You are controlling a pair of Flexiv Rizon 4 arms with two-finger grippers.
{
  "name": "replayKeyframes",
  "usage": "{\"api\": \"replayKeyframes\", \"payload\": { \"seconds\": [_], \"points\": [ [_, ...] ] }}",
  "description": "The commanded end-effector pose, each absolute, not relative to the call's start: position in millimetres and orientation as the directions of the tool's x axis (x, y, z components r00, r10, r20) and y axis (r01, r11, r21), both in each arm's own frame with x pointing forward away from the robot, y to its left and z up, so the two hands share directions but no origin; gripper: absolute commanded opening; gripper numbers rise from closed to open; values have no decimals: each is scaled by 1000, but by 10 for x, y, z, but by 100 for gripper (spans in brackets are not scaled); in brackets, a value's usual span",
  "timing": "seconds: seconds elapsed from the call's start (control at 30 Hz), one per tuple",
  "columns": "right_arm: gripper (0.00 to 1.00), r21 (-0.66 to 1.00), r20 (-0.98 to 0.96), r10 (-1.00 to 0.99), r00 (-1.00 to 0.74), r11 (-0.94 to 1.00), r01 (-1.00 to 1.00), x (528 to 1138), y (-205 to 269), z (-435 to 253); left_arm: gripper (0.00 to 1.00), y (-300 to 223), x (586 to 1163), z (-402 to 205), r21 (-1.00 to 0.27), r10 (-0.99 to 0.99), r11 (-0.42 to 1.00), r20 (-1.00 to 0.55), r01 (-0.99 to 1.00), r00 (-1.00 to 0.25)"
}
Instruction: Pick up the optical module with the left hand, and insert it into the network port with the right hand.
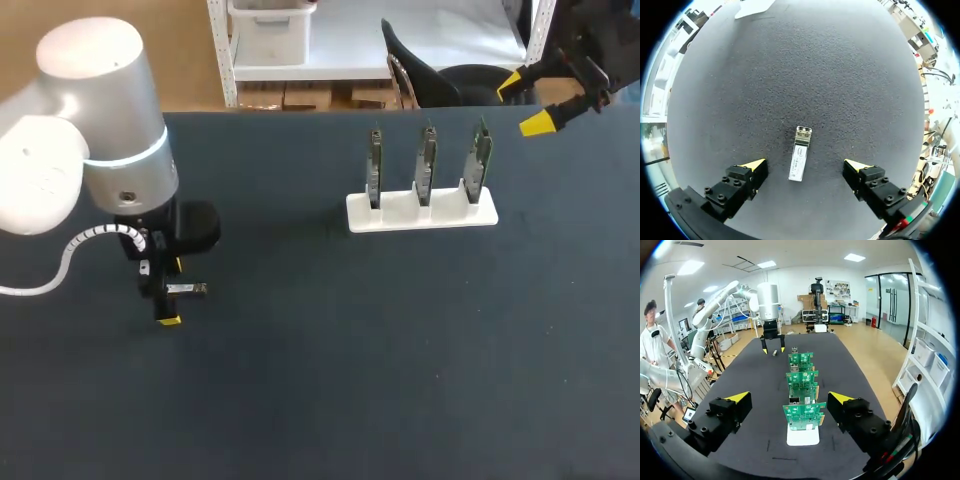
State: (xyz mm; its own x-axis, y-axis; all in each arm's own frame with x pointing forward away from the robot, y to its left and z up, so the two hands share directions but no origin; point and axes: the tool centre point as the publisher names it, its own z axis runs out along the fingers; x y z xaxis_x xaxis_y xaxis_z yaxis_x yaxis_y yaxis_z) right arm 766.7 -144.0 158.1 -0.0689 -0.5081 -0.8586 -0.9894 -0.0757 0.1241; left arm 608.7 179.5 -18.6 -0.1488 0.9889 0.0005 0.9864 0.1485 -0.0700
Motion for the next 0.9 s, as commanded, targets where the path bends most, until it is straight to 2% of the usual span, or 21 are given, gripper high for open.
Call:
{"api": "replayKeyframes", "payload": {
  "seconds": [0.03,0.1,0.13,0.17,0.23,0.27,0.9],
  "points": [
    [100,119,-858,-509,-67,-71,-990,7639,-1435,1582,100,1787,6110,-231,-78,989,147,3,986,-147],
    [100,119,-858,-509,-67,-71,-990,7639,-1435,1582,100,1786,6111,-233,-76,989,146,4,986,-146],
    [100,119,-858,-509,-67,-71,-990,7639,-1435,1582,88,1787,6112,-234,-76,990,144,3,987,-144],
    [100,119,-858,-509,-67,-71,-990,7639,-1435,1582,52,1787,6114,-241,-76,990,141,3,987,-142],
    [100,119,-858,-509,-67,-71,-990,7639,-1435,1582,9,1788,6116,-244,-77,991,133,7,988,-132],
    [100,119,-858,-509,-67,-71,-990,7639,-1435,1582,0,1789,6116,-240,-77,991,132,9,988,-131],
    [100,119,-858,-509,-67,-71,-990,7639,-1435,1582,0,1802,6160,-128,-44,991,133,22,990,-132]
  ]
}}
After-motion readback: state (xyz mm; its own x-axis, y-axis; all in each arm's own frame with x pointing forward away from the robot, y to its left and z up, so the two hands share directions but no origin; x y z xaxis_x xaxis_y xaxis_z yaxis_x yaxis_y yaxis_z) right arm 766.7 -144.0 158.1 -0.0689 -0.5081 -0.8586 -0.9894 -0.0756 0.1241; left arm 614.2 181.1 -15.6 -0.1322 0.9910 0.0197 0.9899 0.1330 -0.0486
